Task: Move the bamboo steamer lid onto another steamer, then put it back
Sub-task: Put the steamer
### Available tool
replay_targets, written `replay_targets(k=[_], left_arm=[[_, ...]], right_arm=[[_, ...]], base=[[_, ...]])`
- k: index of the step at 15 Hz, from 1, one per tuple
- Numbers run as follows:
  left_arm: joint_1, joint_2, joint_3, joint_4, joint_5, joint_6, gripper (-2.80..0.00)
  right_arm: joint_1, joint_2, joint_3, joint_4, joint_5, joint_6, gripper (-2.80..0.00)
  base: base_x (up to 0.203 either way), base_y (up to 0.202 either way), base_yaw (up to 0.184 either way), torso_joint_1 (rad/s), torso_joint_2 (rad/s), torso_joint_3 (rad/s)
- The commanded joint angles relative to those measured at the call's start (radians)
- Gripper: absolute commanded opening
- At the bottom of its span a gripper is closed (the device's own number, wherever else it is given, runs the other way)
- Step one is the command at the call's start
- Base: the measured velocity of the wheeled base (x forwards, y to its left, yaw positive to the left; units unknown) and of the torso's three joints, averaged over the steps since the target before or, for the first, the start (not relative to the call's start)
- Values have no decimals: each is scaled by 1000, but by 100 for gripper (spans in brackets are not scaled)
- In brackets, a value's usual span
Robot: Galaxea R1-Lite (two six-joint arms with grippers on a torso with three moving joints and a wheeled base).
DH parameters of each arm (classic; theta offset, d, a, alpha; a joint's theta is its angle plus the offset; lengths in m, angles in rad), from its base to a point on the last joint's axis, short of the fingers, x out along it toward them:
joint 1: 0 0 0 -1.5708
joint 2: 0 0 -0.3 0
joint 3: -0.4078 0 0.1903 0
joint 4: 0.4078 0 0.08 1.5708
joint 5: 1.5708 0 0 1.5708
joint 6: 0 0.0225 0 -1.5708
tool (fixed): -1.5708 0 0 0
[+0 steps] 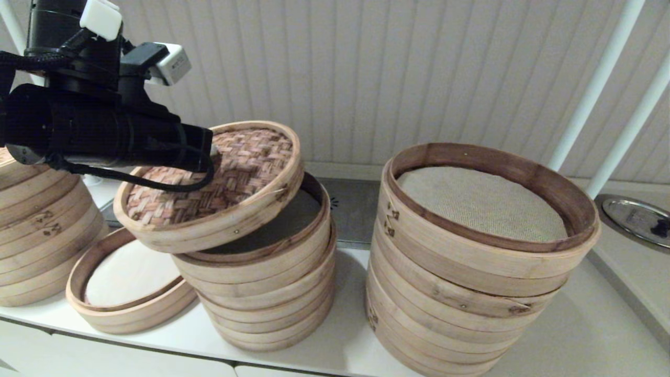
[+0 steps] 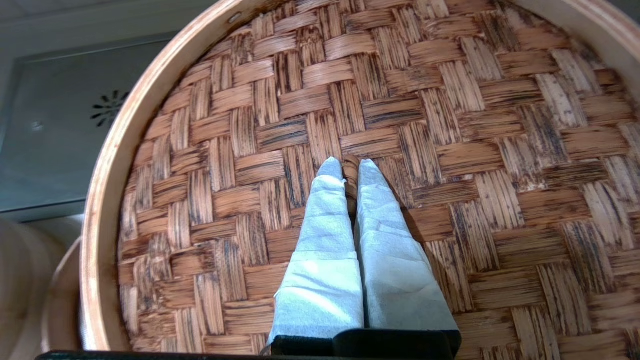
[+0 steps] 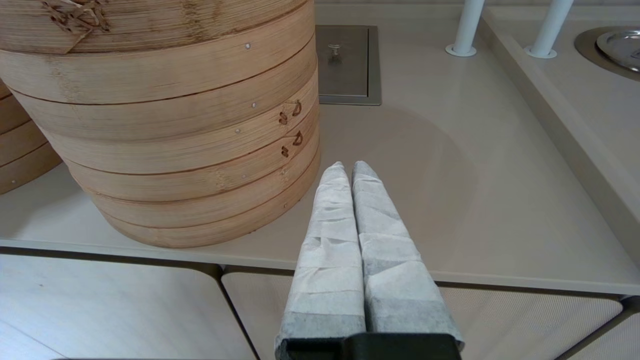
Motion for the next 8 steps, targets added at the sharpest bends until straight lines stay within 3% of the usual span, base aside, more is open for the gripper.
replay_targets(k=[1, 8], left_arm=[[18, -5, 0, 2, 1, 13, -280], [71, -21, -1, 16, 5, 42, -280]], right_arm=[[0, 0, 2, -1, 0, 0, -280], [1, 1, 2, -1, 0, 0, -280]], base=[[0, 0, 0, 0, 0, 0], [0, 0, 0, 0, 0, 0]])
